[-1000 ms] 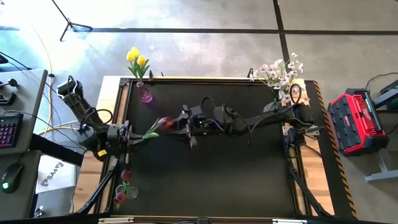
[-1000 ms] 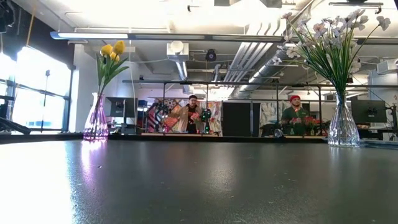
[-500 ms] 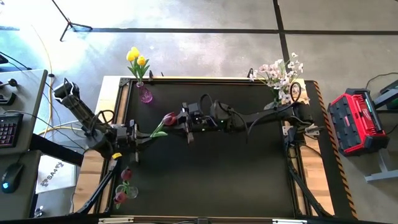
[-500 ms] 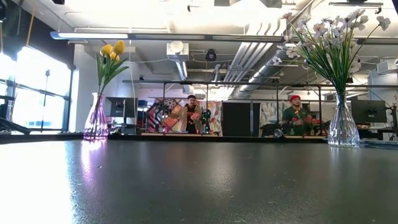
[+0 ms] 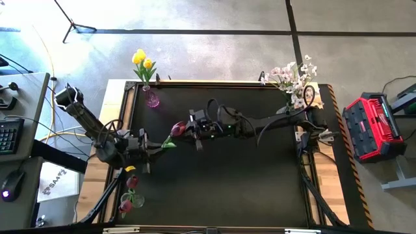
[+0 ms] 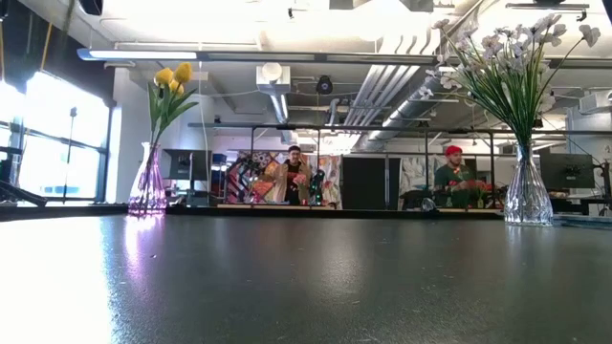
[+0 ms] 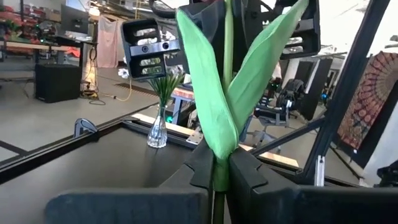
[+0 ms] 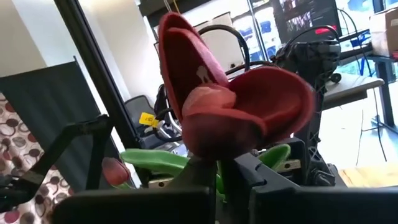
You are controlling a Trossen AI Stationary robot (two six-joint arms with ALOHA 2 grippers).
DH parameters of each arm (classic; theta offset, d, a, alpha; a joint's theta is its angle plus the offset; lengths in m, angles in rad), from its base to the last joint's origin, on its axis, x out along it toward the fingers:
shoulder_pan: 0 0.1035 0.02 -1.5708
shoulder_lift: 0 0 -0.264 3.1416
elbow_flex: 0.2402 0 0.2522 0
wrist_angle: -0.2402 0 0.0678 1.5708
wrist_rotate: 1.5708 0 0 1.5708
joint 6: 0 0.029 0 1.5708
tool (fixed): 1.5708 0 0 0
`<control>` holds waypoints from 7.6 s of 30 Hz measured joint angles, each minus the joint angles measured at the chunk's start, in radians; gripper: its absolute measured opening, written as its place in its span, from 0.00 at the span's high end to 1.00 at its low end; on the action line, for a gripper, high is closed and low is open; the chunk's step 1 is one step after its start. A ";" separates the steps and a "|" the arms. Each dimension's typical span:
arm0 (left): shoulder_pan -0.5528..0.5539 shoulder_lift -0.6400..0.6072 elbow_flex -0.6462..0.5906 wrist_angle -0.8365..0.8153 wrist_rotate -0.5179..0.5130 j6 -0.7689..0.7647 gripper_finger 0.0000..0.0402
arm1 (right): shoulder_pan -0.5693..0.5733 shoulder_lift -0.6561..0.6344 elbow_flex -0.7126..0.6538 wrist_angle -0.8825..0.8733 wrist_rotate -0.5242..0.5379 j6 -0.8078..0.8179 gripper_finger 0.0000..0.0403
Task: Sort flowers into vase by color
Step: Put the red flower into the bottom transparent vase, then return to Home Position
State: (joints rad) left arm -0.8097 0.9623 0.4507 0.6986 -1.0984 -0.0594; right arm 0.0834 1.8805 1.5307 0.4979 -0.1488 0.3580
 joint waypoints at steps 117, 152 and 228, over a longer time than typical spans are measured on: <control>-0.571 -0.601 -0.166 -0.206 -0.094 0.121 1.00 | -0.065 -0.056 0.000 -0.230 0.006 0.405 0.55; -0.605 -0.610 -0.192 0.122 0.393 0.260 1.00 | -0.043 -0.056 0.000 -0.265 0.226 0.462 0.55; -0.605 -0.288 -0.070 -0.125 0.328 -0.135 0.76 | 0.031 -0.056 0.000 -0.405 0.424 0.574 0.55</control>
State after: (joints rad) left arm -1.4146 0.6739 0.3805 0.5733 -0.7700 -0.1946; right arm 0.1139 1.8248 1.5303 0.0925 0.2756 0.9316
